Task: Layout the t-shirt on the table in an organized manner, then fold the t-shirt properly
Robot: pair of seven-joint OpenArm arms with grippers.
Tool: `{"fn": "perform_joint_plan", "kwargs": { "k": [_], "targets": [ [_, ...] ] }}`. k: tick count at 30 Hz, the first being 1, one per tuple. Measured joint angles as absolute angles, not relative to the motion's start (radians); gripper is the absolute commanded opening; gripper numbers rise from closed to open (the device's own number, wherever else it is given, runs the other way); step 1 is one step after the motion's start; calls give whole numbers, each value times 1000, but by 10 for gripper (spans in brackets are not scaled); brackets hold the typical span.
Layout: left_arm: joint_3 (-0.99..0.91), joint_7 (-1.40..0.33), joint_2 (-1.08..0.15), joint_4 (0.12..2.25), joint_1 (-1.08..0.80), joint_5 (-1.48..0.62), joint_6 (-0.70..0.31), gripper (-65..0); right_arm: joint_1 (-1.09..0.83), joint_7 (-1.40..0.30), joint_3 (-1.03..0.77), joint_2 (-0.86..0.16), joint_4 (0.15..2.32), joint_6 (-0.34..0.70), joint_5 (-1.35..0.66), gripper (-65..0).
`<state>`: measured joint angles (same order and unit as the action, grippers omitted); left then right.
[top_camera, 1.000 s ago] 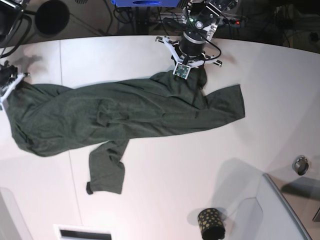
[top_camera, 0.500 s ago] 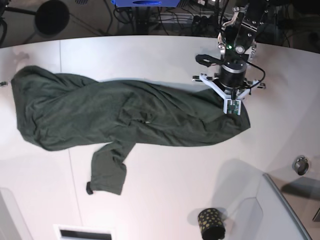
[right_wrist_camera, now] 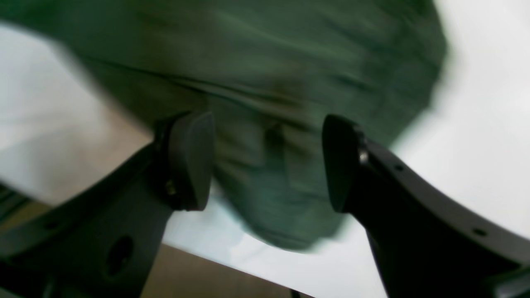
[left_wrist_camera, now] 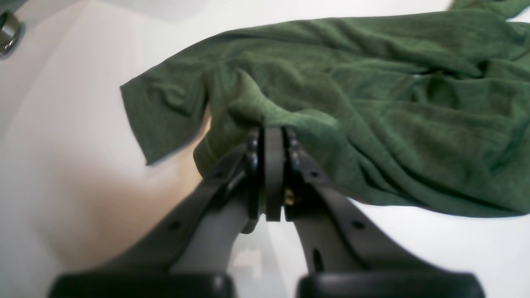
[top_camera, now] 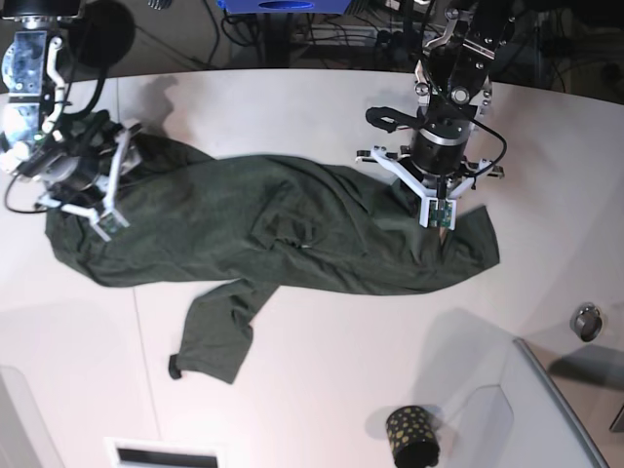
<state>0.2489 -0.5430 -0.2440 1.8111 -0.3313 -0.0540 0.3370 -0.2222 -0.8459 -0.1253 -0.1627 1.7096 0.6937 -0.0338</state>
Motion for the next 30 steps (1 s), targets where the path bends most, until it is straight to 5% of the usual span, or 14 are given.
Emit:
{"fn": "perform_joint_plan", "kwargs": {
  "k": [18, 20, 24, 30],
  "targets": [
    [244, -544, -266, 1804, -405, -54, 340, -650, -210, -686, -81, -102, 1470, 693, -30, -332],
    [243, -550, -271, 1804, -413, -54, 341, -650, -206, -643, -85, -101, 1428, 691, -30, -386],
    [243, -550, -269, 1808, -400, -54, 340, -650, -161, -577, -86, -133, 1326, 702, -77, -650],
    [242, -550, -263, 1812, -382, -54, 340, -650, -203, -588, -84, -227, 1368, 711, -78, -645]
  ]
}}
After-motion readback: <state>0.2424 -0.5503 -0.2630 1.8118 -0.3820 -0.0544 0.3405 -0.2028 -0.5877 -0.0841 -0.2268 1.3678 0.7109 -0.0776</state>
